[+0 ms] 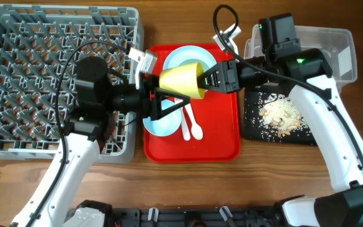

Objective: Sort waste into correct bins and load items into the dishwasher rack
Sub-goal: 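Move the left gripper toward the yellow cup held by the right gripper, then grasp the yellow cup with the left gripper beside the right gripper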

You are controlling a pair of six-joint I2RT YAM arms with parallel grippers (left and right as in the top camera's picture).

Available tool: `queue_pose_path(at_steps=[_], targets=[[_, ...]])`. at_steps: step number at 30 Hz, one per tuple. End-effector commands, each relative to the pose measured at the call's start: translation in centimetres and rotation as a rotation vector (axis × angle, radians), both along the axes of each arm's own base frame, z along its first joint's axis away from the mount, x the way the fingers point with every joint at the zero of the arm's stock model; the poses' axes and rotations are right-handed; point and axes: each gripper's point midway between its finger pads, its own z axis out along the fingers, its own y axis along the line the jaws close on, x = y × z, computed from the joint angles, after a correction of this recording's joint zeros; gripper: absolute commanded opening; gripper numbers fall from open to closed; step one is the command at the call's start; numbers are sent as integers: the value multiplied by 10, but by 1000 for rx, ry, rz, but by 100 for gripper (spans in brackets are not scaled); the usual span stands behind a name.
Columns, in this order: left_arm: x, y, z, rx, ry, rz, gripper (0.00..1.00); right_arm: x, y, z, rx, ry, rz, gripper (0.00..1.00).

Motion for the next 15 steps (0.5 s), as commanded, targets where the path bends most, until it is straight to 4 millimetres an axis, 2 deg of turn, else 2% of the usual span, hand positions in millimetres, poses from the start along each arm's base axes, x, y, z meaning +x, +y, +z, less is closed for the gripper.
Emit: queue_pose_path(at_steps=[1, 7, 15], targets=[[16, 3, 7, 3, -48, 77, 79, -10, 4, -1, 5, 19, 31, 4], [17, 5, 9, -1, -57, 80, 80, -7, 0, -12, -60, 36, -3, 4], [19, 7, 12, -7, -74, 85, 78, -8, -2, -18, -89, 51, -15, 4]])
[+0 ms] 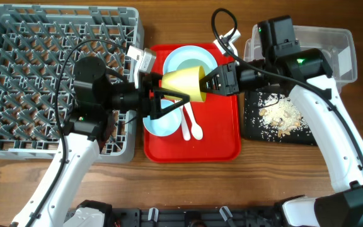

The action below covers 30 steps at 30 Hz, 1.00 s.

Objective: Sort waste into correct bins and load items into the dishwasher rack
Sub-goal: 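Grasp the yellow cup with the left gripper beside the right gripper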

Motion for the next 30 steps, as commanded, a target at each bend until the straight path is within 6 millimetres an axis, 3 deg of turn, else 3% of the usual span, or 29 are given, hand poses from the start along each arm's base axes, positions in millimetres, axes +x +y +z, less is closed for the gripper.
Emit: queue_pose_path(at_steps=[1, 9, 30], targets=[[17, 6, 8, -1, -43, 81, 78, -4, 1, -7, -38, -1, 7, 4], [17, 6, 8, -2, -46, 81, 84, -6, 0, -11, -59, 19, 1, 4], [0, -5, 11, -17, -33, -5, 73, -2, 2, -7, -40, -12, 3, 4]])
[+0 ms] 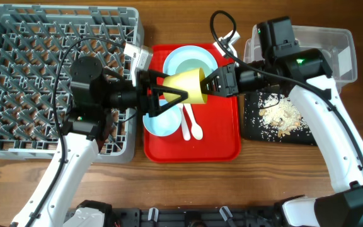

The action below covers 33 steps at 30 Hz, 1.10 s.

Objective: Sort waste into correct bins and load items into the dishwasher rack
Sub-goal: 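Grasp the yellow cup with the left gripper beside the right gripper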

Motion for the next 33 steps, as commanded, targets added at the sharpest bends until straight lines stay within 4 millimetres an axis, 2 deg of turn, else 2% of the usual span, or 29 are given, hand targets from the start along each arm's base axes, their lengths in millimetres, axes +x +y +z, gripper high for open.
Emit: queue_pose_path(at_steps=[1, 5, 11, 15, 20, 24, 30, 33], targets=[[-4, -8, 7, -6, -18, -23, 72, -1, 3, -3, -14, -24, 13, 4], [-4, -8, 7, -7, -22, -23, 67, -1, 3, -3, -13, -25, 13, 4], [-6, -8, 10, -16, -20, -32, 70, -1, 3, -3, -14, -26, 13, 4], [-13, -16, 18, -32, -57, -67, 72, -1, 3, -3, -14, -25, 13, 4], [-22, -25, 19, -36, -66, -104, 61, -1, 3, -3, -14, -26, 13, 4], [-22, -25, 19, -36, -66, -104, 55, -1, 3, -3, -13, -25, 13, 4], [-22, -25, 19, -35, -67, -101, 53, -1, 3, -3, -14, -24, 13, 5], [-21, -25, 19, -35, -69, -97, 52, -1, 3, -3, -15, -24, 12, 10]])
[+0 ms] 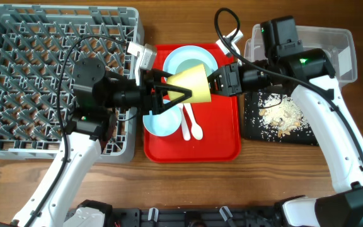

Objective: Sort waste into correct bins and load items into the dishwasher rack
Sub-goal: 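Grasp the yellow cup with the left gripper beside the right gripper, then carry the yellow cup with the left gripper and set it in the rack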

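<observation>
A yellow cup hangs on its side above the red tray. My right gripper is shut on its rim end. My left gripper comes in from the left and is open. Its fingers straddle the cup's narrow bottom end, and I cannot make out whether they touch it. On the tray lie a light blue plate, a light blue bowl, a white spoon and a white fork. The grey dishwasher rack stands at the left.
A black tray with pale food scraps lies right of the red tray. Behind it stands a clear plastic bin. Both arms and their cables cross above the red tray's upper half.
My left gripper has moved a little to the right, so its fingers now reach further along the cup. The cup and my right gripper have shifted slightly up and to the right.
My right gripper has held the yellow cup on its side over the tray throughout. My left gripper was open just left of and below the cup. It then stood with its fingers around the cup's bottom tip, and now straddles more of the cup.
</observation>
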You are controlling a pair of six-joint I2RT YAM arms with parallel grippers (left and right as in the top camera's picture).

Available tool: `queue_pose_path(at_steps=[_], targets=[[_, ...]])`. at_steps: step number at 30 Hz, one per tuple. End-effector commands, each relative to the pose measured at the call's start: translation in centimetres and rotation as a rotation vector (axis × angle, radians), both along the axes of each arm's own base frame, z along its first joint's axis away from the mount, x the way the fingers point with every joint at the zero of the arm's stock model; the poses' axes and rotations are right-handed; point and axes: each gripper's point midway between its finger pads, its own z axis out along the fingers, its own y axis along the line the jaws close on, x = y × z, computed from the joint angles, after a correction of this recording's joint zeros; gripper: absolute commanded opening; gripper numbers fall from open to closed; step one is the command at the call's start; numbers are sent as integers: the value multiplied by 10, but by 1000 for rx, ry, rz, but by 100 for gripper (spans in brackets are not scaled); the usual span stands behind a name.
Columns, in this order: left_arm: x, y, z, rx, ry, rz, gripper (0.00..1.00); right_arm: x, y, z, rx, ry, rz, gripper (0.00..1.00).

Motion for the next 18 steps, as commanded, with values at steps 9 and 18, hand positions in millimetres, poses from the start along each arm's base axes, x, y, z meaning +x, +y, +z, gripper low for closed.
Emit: queue_pose_path(at_steps=[9, 18], targets=[[19, 0, -17, 67, 8, 123, 36, 12, -15, -35, -215, -2, -98, 15], [54, 51, -52, 183, 59, 338, 31, 37, -62, -54, -346, 6, -246, 18]])
